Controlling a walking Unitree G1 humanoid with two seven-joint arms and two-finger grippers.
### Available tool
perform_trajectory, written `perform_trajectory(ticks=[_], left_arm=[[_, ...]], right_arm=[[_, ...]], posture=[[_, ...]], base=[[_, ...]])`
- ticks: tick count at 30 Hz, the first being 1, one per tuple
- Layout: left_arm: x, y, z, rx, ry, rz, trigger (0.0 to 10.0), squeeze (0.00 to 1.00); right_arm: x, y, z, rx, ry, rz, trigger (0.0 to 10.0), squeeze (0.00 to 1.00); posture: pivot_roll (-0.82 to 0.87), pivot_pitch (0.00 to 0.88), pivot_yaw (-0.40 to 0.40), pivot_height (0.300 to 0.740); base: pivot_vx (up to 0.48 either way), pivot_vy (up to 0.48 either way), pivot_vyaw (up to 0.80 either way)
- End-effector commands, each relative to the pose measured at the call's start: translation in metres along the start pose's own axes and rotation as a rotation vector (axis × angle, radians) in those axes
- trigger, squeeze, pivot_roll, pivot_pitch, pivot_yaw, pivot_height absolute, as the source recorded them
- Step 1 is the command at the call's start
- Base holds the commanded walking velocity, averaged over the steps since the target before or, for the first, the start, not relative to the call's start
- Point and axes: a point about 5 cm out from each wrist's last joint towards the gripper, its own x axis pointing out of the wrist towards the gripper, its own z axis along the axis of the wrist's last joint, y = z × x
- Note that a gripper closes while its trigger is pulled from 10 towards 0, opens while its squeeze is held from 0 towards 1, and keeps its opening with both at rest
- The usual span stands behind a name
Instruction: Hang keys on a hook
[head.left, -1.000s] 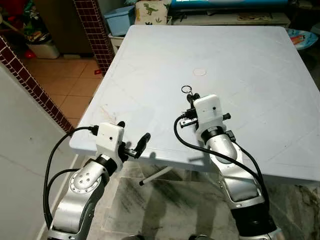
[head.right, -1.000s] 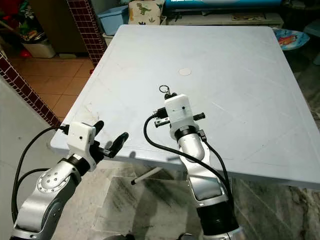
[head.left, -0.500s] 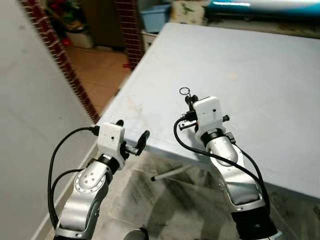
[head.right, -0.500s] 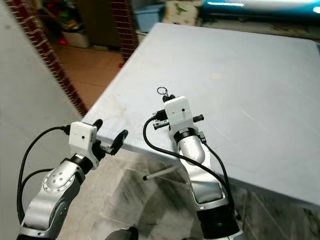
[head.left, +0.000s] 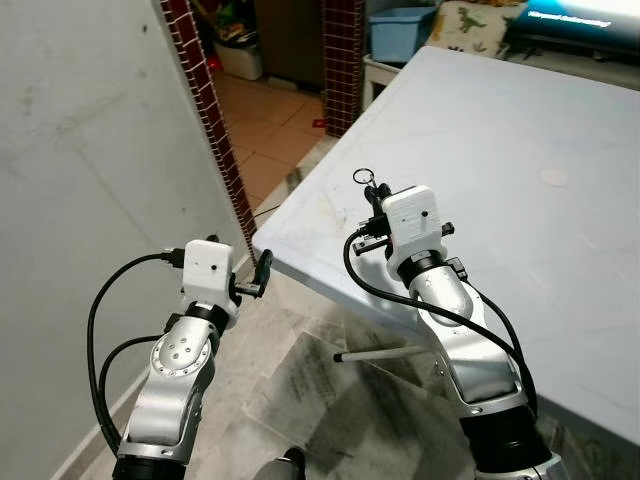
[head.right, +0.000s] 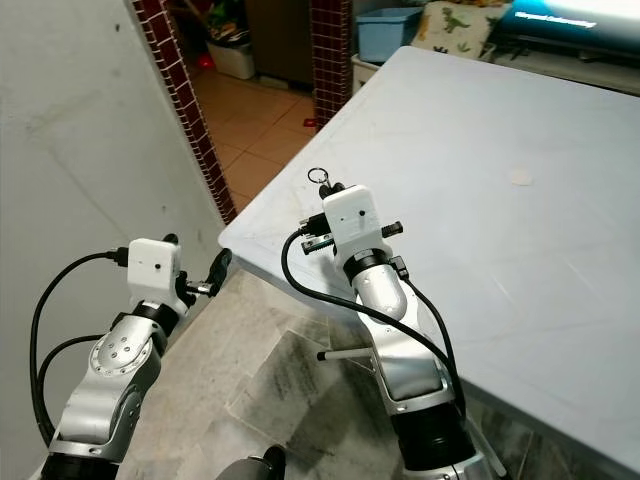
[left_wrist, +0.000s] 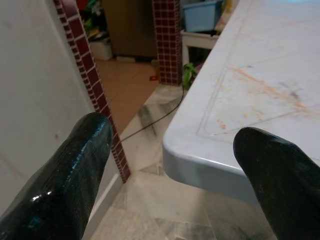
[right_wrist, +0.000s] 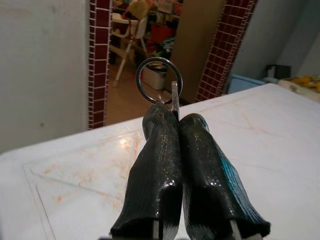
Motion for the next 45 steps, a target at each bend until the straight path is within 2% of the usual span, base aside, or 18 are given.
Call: perform_trajectory(ticks=[1,10,22,28,31,37,45], left_arm=[[0.002,0.002,-0.001,-0.012,0.002,0.016,10.0,0.00],[0.013,0.002,-0.001,-0.040,-0.008,0.038,10.0,0.00],[0.014,0.004,-0.003,-0.053,-0.015,0.057,10.0,0.00],[0.015,0.004,-0.001,-0.050,-0.032,0.062,10.0,0.00],[0.013,0.006,0.003,-0.061,-0.066,0.077,10.0,0.00],[0.010,0.008,0.001,-0.080,-0.074,0.117,10.0,0.00],[0.009,0.009,0.000,-0.086,-0.075,0.135,10.0,0.00]], right_arm=[[0.002,0.002,-0.002,0.020,0.001,-0.002,10.0,0.00],[0.006,0.006,0.000,0.044,-0.003,0.009,10.0,0.00],[0.006,0.008,-0.001,0.031,-0.003,0.025,10.0,0.00],[0.007,0.010,-0.001,0.056,-0.007,0.039,10.0,0.00],[0.007,0.009,-0.002,0.070,-0.002,0.044,10.0,0.00],[0.010,0.011,-0.002,0.064,-0.005,0.089,10.0,0.00],[0.014,0.013,0.003,0.037,-0.024,0.109,10.0,0.00]], posture=[[0.01,0.065,0.071,0.740],[0.00,0.066,0.062,0.740],[0.00,0.064,0.061,0.740],[0.01,0.073,0.053,0.740],[0.01,0.063,0.037,0.740],[0.02,0.049,-0.017,0.740],[0.03,0.046,-0.024,0.740]], base=[[0.000,0.000,0.80],[0.000,0.000,0.80],[0.000,0.000,0.80],[0.000,0.000,0.66],[0.000,0.000,0.00],[0.000,0.000,0.00],[0.000,0.000,0.06]])
